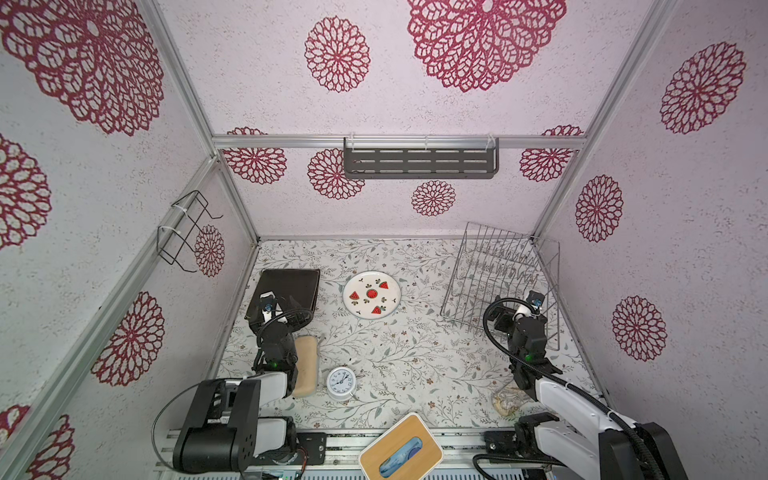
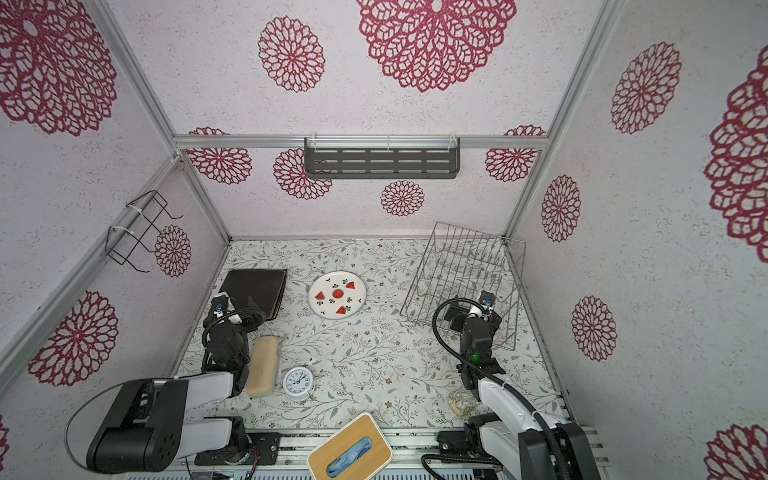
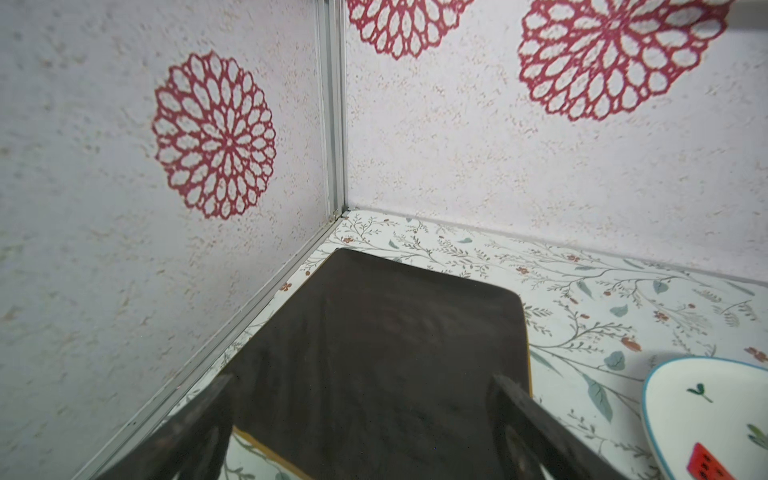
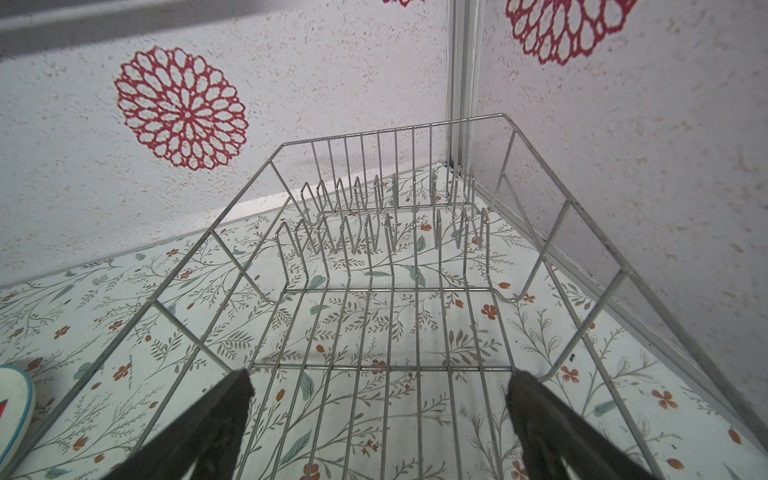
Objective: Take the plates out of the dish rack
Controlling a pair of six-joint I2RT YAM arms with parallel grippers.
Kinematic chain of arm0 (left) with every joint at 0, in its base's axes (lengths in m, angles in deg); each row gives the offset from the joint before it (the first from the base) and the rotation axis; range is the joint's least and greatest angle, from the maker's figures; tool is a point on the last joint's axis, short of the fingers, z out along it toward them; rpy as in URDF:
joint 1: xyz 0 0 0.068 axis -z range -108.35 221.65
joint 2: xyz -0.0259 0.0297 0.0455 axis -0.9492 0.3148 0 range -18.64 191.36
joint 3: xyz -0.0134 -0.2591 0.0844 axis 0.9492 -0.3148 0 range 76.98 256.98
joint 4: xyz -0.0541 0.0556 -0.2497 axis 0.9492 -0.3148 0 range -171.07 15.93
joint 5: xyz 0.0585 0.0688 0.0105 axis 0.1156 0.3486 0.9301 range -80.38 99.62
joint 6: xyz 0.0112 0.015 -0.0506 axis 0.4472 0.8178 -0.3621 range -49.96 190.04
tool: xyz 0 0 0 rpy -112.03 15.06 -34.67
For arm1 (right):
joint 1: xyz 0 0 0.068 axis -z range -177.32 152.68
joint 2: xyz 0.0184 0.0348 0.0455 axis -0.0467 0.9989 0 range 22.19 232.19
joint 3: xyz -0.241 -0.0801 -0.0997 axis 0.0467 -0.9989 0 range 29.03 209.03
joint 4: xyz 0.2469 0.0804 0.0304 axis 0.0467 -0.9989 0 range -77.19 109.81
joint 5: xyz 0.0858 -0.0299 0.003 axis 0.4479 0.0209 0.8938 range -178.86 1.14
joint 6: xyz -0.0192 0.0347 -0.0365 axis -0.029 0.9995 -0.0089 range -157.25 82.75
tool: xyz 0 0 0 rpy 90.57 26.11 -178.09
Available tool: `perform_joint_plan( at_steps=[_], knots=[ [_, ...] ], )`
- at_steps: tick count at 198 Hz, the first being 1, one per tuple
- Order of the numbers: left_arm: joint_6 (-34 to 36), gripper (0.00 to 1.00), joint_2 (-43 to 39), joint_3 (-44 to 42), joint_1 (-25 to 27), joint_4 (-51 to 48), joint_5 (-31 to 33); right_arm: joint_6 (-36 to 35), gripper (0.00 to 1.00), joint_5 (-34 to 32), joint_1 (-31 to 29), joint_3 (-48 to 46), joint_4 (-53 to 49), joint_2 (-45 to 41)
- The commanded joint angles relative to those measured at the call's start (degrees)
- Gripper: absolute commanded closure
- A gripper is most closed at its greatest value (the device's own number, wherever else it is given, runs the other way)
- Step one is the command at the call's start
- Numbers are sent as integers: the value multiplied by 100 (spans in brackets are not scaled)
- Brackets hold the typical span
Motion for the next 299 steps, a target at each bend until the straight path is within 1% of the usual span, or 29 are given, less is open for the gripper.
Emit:
perform_joint_plan(
  at_steps=[1,5,20,36,59,75,90,115,128,153,174,187,198,205,211,217,223,230,299],
  knots=[
    [143,3,678,-132,-58,1596,34,-185,1,-140,102,22,620,304],
    [140,3,841,-155,-57,1788,23,-199,1,-118,117,29,691,355],
    [77,3,1135,-77,-56,1805,130,-341,1,-36,159,45,979,538],
    [127,3,1291,13,-52,1805,25,-524,1,26,199,162,890,639],
    [171,3,1353,116,-60,1797,51,-730,1,48,216,186,624,554],
    [167,3,1362,152,-61,1755,77,-799,1,39,255,72,721,549],
    [154,3,1306,248,-61,1521,132,-864,1,-24,295,-21,925,710],
    [119,3,1205,459,-61,1016,242,-1277,1,-287,372,-276,2152,1430],
    [100,3,1164,548,-61,794,288,-1395,1,-391,415,-430,3039,1907],
    [88,3,1159,591,-61,716,313,-1488,1,40,473,-615,3936,2546],
    [77,3,1135,680,-61,519,348,-1619,1,145,465,-827,4910,3089],
    [65,3,1117,822,-61,232,383,-1571,1,305,498,-818,4611,2937],
    [46,3,1107,987,-61,-102,418,-1584,1,233,500,-667,4460,2984],
    [33,3,1096,1145,-61,-404,439,-1510,1,192,507,-466,3912,2903],
    [-47,3,1054,1199,-124,-576,327,-1475,1,196,541,-267,3570,2918],
    [-140,3,1029,1225,-211,-701,256,-1386,1,461,681,-189,3355,2881],
    [-199,3,1020,1290,-280,-840,200,-1274,1,565,778,-103,3090,2829],
    [-260,3,998,1284,-346,-869,103,-1267,1,682,835,-109,3192,2861],
    [-285,3,1001,1297,-385,-904,69,-1270,1,642,840,-125,3179,2846]
  ],
)
